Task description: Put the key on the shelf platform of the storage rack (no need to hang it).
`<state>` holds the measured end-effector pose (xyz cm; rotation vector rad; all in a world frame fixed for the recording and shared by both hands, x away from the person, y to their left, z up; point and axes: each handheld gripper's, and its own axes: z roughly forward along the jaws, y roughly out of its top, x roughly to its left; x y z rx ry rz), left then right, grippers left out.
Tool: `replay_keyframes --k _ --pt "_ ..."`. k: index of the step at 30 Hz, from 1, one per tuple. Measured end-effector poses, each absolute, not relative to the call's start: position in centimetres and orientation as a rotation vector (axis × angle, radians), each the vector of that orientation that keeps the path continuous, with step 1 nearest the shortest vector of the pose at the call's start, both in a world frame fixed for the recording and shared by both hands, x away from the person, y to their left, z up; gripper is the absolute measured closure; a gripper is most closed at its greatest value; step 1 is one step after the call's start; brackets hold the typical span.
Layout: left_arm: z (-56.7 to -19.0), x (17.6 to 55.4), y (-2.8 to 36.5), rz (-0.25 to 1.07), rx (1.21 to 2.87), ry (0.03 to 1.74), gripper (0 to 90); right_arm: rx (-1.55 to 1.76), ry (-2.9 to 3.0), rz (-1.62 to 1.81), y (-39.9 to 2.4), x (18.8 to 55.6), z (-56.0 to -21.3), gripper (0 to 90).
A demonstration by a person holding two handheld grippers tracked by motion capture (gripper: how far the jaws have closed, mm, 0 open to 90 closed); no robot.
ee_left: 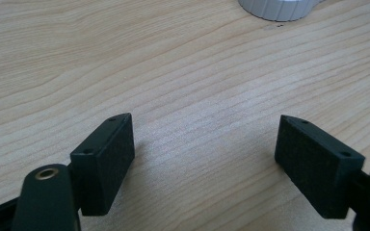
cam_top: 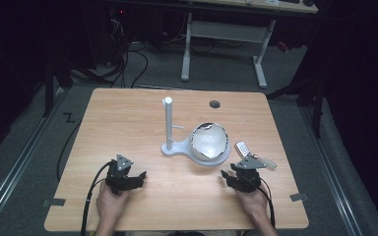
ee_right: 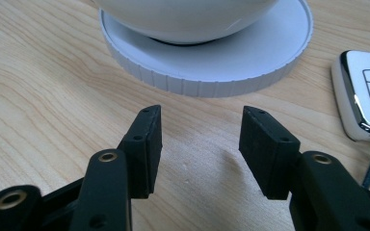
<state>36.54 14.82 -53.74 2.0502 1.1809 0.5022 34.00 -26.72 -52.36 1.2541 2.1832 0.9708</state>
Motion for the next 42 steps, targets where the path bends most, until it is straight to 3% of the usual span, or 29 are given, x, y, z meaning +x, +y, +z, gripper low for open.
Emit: replay_keyframes --k 42 --pt "-53.7 36.5 14.8 0.500 2.051 1.181 22.2 1.381 1.955 1.063 -35.5 33.4 -48.0 61.8"
